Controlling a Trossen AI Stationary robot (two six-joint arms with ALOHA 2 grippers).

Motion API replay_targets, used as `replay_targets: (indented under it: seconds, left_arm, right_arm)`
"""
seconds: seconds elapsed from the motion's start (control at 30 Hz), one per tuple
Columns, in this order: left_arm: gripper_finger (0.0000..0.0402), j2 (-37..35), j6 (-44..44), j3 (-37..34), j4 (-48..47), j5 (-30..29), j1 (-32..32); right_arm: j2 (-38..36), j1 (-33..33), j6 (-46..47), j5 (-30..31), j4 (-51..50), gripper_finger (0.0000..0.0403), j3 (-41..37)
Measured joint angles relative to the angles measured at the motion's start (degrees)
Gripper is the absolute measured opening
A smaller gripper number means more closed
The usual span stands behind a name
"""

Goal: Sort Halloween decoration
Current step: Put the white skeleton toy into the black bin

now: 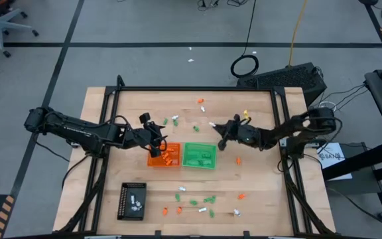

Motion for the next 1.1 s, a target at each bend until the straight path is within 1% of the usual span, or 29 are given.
replay_targets:
  seconds: [0.13,0.2,0.33,0.43,0.6,0.87,1.0,1.1]
  left_arm:
    - [0.0178,0.0,-0.3,0.0,2.8,4.8,0.0]
    - [0.0178,0.0,-0.3,0.0,4.8,7.9,0.0]
    - [0.0178,0.0,-0.3,0.0,8.2,11.1,-0.3]
    - [0.0178,0.0,-0.2,0.0,10.5,11.4,-0.9]
    - [0.0178,0.0,0.0,0.0,13.9,11.7,-1.8]
    - [0.0178,0.0,-0.3,0.0,14.9,11.7,-3.6]
    - [0.0178,0.0,-0.3,0.0,15.2,11.7,-3.9]
    - [0.0178,0.0,-1.2,0.0,15.2,11.7,-3.9]
  right_arm:
    - [-1.9,6.5,-9.5,0.0,4.5,0.0002,0.0]
    - [-2.2,9.5,-16.8,0.0,5.7,0.0001,0.0]
    - [-2.2,14.3,-32.2,0.0,5.8,0.0001,0.6]
    - [-2.2,16.7,-42.6,0.0,5.9,0.0001,1.3]
    - [-2.2,19.2,-53.9,0.0,5.8,0.0001,2.6]
    - [-2.2,21.1,-75.5,0.1,5.8,0.0001,4.2]
    - [-2.2,21.5,-81.6,0.1,5.8,0.0001,5.0]
    - [-2.2,21.5,-83.7,0.0,5.8,0.0001,5.6]
